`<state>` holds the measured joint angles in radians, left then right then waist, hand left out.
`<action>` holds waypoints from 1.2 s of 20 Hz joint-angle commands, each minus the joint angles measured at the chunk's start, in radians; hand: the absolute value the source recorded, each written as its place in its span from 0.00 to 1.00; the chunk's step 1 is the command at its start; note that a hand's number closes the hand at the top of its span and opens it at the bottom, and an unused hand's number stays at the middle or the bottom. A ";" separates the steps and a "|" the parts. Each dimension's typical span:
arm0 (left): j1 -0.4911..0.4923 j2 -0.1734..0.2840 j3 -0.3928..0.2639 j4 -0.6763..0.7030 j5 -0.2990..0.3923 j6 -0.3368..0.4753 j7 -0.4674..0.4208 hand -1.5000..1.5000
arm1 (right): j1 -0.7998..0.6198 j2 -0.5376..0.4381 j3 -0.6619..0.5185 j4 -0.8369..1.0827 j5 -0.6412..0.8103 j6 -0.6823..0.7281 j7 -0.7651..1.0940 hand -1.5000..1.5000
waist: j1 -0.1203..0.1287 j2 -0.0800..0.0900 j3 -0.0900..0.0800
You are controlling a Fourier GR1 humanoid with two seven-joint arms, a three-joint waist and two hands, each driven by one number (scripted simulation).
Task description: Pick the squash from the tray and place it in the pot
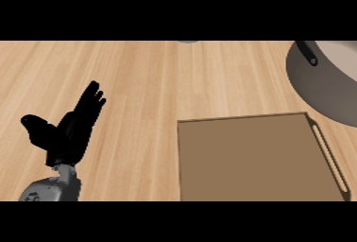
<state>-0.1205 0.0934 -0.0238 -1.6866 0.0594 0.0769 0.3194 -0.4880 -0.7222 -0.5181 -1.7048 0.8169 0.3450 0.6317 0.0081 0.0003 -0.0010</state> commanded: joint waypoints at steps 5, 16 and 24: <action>-0.037 -0.010 0.003 -0.010 0.004 0.006 0.043 0.50 | -0.306 -0.080 0.091 0.359 0.018 -0.031 0.028 1.00 | 0.014 0.004 0.000; -0.066 -0.007 0.016 0.035 -0.008 -0.002 0.014 0.50 | -0.477 -0.095 0.113 0.920 0.097 -0.284 -0.168 1.00 | 0.023 0.011 0.001; -0.033 -0.021 -0.019 -0.017 -0.026 0.005 0.041 0.50 | -0.485 -0.010 0.026 1.134 0.024 -0.383 -0.196 0.00 | 0.026 0.011 0.003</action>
<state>-0.1543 0.0731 -0.0302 -1.6903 0.0483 0.0749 0.3423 -0.9469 -0.7558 -0.4310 -0.6746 0.8884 0.0021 0.4281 0.0315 0.0106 0.0011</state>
